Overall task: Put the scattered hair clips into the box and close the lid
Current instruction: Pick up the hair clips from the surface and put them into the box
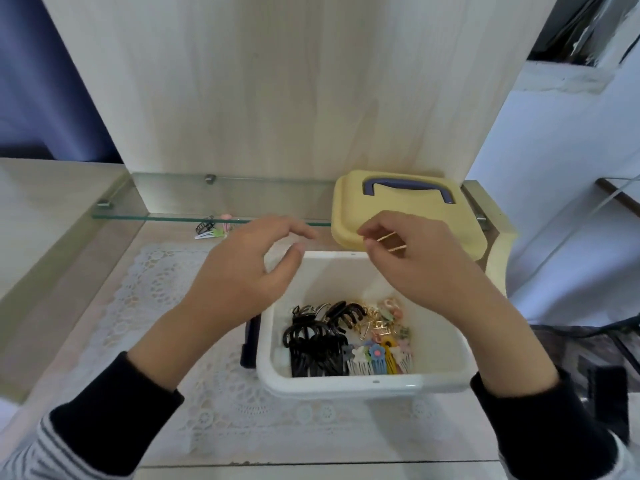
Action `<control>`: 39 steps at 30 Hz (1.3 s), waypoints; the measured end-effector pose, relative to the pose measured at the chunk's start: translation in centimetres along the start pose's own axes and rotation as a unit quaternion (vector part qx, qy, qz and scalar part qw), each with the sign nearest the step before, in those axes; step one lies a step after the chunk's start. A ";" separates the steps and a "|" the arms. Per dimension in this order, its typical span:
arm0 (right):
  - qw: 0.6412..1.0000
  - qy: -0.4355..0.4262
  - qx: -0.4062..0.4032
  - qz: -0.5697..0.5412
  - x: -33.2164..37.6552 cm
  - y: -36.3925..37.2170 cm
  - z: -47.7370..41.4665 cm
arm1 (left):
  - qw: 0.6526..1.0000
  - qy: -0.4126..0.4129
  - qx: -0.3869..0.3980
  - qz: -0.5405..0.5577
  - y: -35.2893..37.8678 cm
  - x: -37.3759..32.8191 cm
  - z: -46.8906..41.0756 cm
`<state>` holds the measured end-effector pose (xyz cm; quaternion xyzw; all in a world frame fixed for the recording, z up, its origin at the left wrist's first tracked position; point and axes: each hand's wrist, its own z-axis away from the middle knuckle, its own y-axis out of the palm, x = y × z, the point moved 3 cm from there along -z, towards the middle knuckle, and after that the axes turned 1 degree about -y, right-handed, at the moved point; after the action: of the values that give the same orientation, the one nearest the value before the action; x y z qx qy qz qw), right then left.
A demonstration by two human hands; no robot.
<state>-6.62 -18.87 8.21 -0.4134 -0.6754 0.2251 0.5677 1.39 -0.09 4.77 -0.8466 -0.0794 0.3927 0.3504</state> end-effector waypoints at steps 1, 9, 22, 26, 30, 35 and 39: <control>0.999 -0.001 -0.026 -0.020 0.7 0.5 0.0 | 1.000 -0.010 -0.022 0.003 -0.4 0.6 0.3; 0.976 -0.065 -0.175 -0.112 8.6 7.1 0.2 | 0.983 -0.101 -0.155 0.006 -3.4 5.7 3.3; 0.998 0.001 -0.058 0.025 12.1 22.8 -1.0 | 0.966 -0.190 -0.103 -0.145 -3.5 16.3 7.5; 0.994 0.049 -0.061 0.078 10.5 25.2 -2.5 | 0.959 -0.188 -0.088 -0.193 -2.9 18.2 7.2; 0.988 0.077 -0.092 0.094 9.4 26.9 -4.4 | 0.951 -0.191 -0.062 -0.234 -2.8 19.3 6.3; 0.982 0.102 -0.119 0.101 8.7 27.1 -6.6 | 0.947 -0.191 -0.042 -0.255 -2.6 20.0 4.2; 0.973 0.111 -0.161 0.125 7.6 27.3 -8.5 | 0.952 -0.173 -0.056 -0.246 -2.1 20.6 2.0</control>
<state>9.61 1.09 -6.38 -0.6030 -0.5783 0.1349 0.5326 14.25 10.97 -7.28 -0.7380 -0.3663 0.4297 0.3695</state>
